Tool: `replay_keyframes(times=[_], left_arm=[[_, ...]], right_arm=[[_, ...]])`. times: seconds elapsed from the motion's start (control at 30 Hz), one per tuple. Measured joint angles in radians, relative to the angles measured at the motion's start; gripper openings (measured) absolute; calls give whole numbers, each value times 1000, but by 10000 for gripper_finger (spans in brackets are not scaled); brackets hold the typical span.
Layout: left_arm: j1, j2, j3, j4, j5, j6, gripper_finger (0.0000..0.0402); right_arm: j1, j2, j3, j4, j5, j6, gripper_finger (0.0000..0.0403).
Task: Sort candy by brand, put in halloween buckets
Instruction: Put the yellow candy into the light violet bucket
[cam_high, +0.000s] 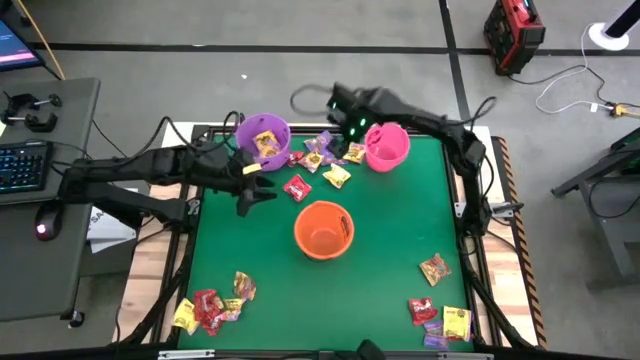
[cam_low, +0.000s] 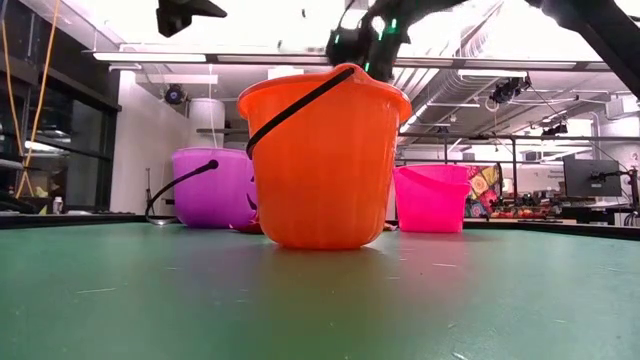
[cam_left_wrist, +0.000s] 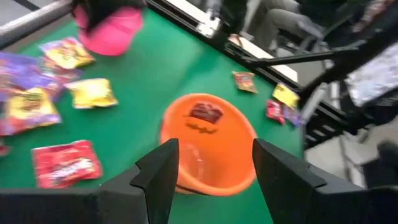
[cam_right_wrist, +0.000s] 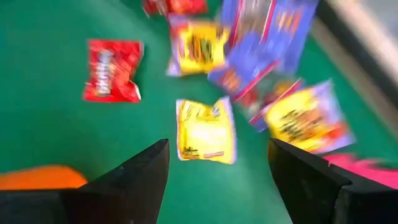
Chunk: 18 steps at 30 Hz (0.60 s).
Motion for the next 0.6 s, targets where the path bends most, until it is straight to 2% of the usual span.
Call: replay_keyframes(times=[0.2,0.43,0.6], left_arm=[[20,-42,0,-29,-82,81,193],[63,-45,0,-27,-83,180,193],[102,-30,0,-13,-84,197,193]], right_arm=[[57,0,-244,229,64,266,263],[113,0,-315,276,217,382,263],[120,0,-364,337,202,403,263]])
